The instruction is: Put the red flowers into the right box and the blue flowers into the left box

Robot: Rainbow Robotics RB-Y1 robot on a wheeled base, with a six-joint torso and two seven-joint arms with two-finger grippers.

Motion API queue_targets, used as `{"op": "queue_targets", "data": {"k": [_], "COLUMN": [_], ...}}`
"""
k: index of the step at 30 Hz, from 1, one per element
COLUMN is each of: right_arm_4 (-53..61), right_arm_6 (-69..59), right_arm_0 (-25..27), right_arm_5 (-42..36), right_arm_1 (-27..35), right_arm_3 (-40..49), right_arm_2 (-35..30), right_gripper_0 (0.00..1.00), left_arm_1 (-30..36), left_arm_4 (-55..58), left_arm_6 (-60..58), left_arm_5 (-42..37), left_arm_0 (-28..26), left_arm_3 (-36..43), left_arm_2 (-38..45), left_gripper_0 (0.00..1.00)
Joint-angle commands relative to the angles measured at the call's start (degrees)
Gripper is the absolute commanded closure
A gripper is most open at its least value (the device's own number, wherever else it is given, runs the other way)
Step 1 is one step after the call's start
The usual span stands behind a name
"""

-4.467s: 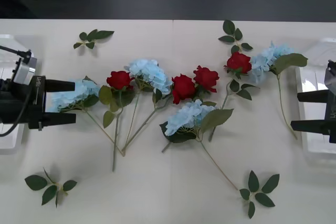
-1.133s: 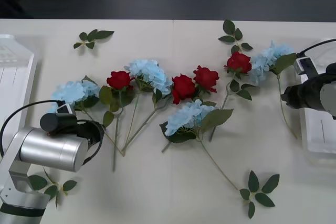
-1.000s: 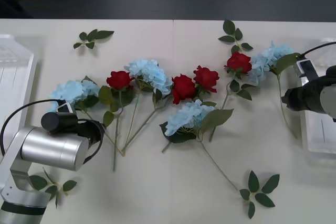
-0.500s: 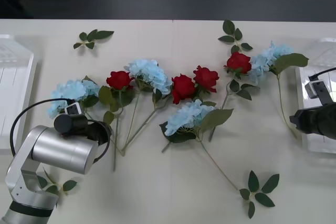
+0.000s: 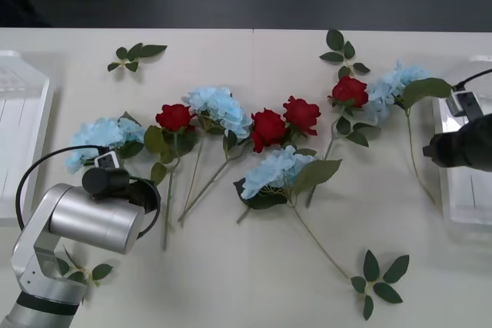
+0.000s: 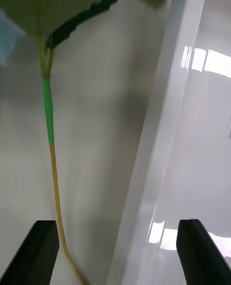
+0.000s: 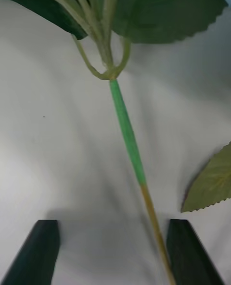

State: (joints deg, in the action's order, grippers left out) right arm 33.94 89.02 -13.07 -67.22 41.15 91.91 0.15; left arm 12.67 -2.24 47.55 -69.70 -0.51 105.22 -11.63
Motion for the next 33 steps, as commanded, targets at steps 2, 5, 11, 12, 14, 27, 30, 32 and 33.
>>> {"op": "queue_targets", "data": {"k": [2,5,11,12,14,27,30,32,33], "right_arm_4": [0.6,0.7,0.6,0.5,0.2,-0.5,0.2,1.0,1.5], "right_arm_6": [0.1,0.7,1.5,1.5,1.5,2.2,2.6,3.6,5.3], "right_arm_0": [-5.2,-6.3,-6.3,-6.2,-6.3,-6.2,-6.3,-6.2,-6.2], "right_arm_5": [-1.0,-1.1,-1.7,-1.7,-1.7,3.3,3.9,3.9,3.9], "right_arm_1": [0.8,0.8,0.8,0.7,0.4,0.1,0.0,-0.2,-0.3], "right_arm_3": [-4.0,-5.2,-5.2,-5.2,-5.2,-7.1,-7.1,-7.2,-7.2], "right_arm_2": [0.6,0.6,0.6,0.6,0.6,4.9,5.3,5.3,5.3], "right_gripper_0": [0.28,0.28,0.28,0.28,0.28,0.28,0.28,0.28,0.28], "left_arm_1": [1.1,1.2,1.2,1.2,1.2,10.5,11.9,11.9,11.9], "left_arm_4": [-0.7,-0.7,-0.7,-0.7,-0.7,9.9,13.1,15.7,17.5], "left_arm_6": [-1.8,-1.7,-1.5,-1.5,-1.5,-1.7,-1.5,-1.2,-1.0], "left_arm_5": [-0.8,-0.8,-0.8,-0.8,-0.7,-6.3,-7.6,-9.1,-10.5], "left_arm_0": [1.5,1.5,1.5,1.5,1.5,-3.4,-5.3,-6.0,-6.1], "left_arm_3": [0.3,0.3,0.3,0.3,0.3,20.6,25.7,28.6,30.1], "left_arm_2": [-1.1,-1.1,-1.1,-1.1,-1.0,1.0,4.4,7.6,9.8], "left_gripper_0": [1.0,1.0,1.0,1.0,1.0,1.0,1.0,1.0,1.0]}}
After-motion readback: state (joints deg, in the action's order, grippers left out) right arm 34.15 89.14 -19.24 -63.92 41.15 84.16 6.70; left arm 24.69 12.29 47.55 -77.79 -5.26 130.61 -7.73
